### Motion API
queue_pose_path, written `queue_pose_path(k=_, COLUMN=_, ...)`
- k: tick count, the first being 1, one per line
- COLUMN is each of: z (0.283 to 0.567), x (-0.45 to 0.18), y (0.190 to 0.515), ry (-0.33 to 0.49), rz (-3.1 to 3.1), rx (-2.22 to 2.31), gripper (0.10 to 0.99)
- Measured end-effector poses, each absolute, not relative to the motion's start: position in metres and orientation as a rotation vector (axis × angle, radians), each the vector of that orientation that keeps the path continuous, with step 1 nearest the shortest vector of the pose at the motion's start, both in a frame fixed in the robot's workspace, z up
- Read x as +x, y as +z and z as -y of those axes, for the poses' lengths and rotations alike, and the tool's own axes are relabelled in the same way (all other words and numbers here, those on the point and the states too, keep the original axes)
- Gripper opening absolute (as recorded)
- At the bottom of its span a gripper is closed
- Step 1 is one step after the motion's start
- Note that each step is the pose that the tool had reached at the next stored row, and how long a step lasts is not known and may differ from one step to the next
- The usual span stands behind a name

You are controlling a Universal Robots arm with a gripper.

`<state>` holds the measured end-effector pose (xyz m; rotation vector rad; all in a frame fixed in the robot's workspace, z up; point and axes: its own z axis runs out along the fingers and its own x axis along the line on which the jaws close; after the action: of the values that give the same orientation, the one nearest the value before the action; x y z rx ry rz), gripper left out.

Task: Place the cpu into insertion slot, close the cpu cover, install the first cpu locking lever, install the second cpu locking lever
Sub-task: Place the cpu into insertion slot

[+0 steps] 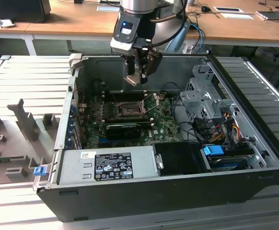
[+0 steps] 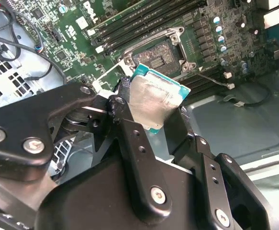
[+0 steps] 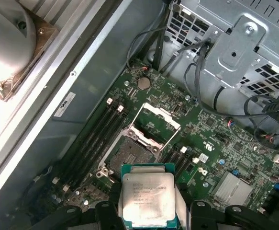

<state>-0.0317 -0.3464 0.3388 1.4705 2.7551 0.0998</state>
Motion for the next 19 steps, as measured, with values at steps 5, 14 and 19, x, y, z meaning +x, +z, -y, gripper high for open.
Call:
queue_pose_path(k=5, z=0.346, x=-0.032, y=0.333, ry=0.097, rz=-2.706, rx=1.56, gripper=0.525)
queue_pose_path(k=14, z=0.346, x=-0.032, y=0.325, ry=0.091, rz=-2.566, rx=1.77, gripper=0.525)
queue_pose_path(k=19, z=0.346, x=-0.032, y=0.321, ry=0.087, rz=-2.489, rx=1.871, gripper=0.525)
